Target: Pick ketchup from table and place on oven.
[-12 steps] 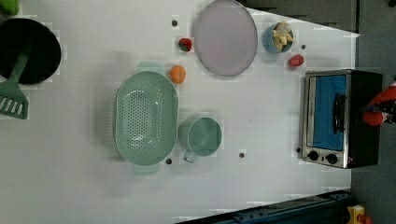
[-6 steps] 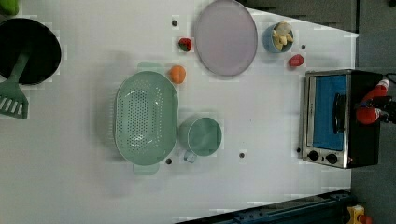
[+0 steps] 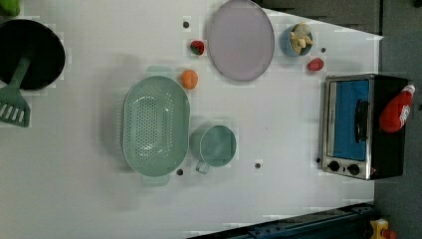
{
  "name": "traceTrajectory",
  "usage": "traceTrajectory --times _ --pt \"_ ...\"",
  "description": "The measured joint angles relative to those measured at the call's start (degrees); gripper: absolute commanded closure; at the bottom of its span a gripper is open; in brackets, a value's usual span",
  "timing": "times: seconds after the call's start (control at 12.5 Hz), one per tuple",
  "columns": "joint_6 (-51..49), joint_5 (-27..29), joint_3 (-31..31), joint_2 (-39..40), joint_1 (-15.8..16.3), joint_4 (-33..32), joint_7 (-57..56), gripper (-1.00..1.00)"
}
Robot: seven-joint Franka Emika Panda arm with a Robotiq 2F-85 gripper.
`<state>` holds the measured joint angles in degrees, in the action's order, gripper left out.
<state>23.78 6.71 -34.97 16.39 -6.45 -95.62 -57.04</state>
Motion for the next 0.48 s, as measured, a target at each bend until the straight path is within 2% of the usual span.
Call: traceTrajectory --times 0.16,0.32,0.48 --pt "-7.51 0.63 -0.53 -4.37 -0.07 1.73 0.06 -1.0" --pt "-17.94 -1.3 0.14 -8.68 -0.36 3.97 0.5 -1.0" --pt "-21.54 -4.56 2.41 -12.3 0.34 5.76 3.75 -1.0"
